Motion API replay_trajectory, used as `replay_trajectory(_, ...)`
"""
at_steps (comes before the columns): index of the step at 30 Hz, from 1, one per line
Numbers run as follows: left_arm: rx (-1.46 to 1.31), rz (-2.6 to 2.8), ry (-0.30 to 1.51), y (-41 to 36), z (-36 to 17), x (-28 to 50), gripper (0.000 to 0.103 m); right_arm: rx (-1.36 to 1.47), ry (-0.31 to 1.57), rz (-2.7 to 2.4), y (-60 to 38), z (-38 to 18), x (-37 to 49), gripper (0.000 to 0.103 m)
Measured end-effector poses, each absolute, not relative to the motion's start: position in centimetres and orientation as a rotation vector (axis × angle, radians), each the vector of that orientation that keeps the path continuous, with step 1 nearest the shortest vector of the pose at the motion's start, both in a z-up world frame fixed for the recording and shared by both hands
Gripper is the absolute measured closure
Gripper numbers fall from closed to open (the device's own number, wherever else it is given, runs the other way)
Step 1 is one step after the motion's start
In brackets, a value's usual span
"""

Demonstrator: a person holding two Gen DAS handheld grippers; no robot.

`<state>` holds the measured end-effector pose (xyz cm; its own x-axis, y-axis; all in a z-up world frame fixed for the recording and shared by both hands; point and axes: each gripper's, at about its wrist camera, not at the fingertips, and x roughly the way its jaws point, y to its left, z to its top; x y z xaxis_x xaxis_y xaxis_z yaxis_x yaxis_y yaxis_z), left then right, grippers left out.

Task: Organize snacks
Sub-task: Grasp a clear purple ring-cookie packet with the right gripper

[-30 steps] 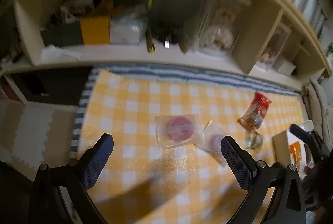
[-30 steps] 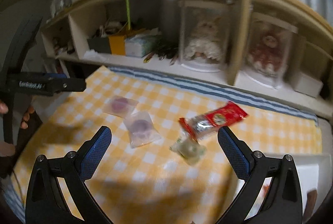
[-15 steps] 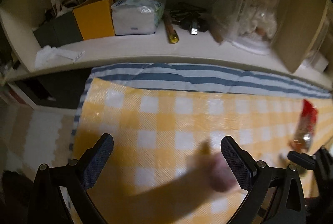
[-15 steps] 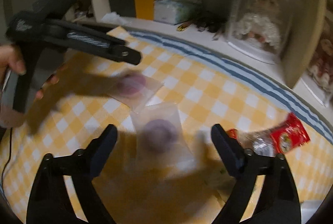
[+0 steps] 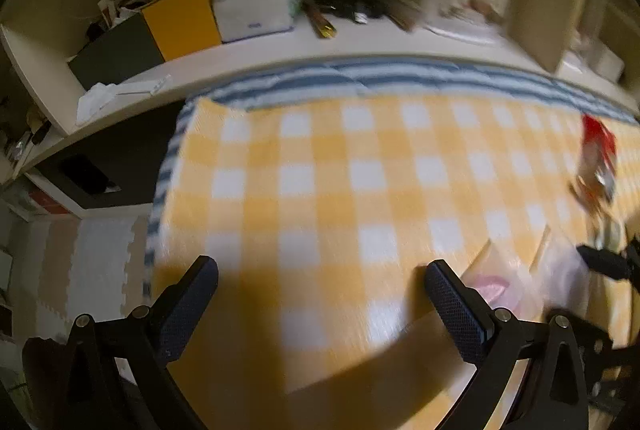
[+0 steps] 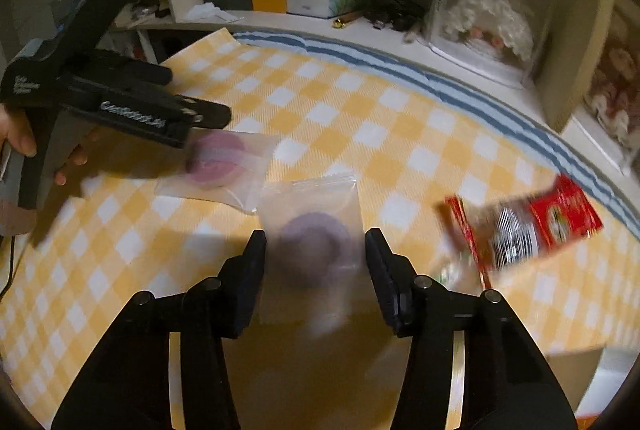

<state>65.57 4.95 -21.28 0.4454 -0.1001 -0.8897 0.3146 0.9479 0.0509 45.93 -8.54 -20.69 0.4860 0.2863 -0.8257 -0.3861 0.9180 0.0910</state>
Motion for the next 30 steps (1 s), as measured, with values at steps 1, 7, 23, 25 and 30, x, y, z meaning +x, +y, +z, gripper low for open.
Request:
replay_trajectory(1,0.229,-0.27,1.086,4.8,-21.3,65.0,0.0,-0.109,0.988,0.405,-8.6,-20.7,45.5,0.053)
replay_trajectory(7,0.261,-0.336,1.117,3.7,-21.5,61.2,0.0,-0.062,1.024,0.372,-9.7,-20.5,42.7,0.054)
replay_trajectory(23,0.108,-0.457,1.173,0.9,-18.8,51.8,0.0,0.128,1.04,0.279,-14.8,-17.2,38.0,0.054)
replay_trajectory(25,0.055,-0.438,1.194,0.3,-18.6,51.7,0.0,0.14,1.034,0.274,-15.2,-16.5,37.6,0.054)
replay_trajectory(30,-0.099,-0.342,1.235,-0.2,-18.6,51.9,0.0,0.161,1.023,0.265,-16.0,-15.1,36.5,0.054)
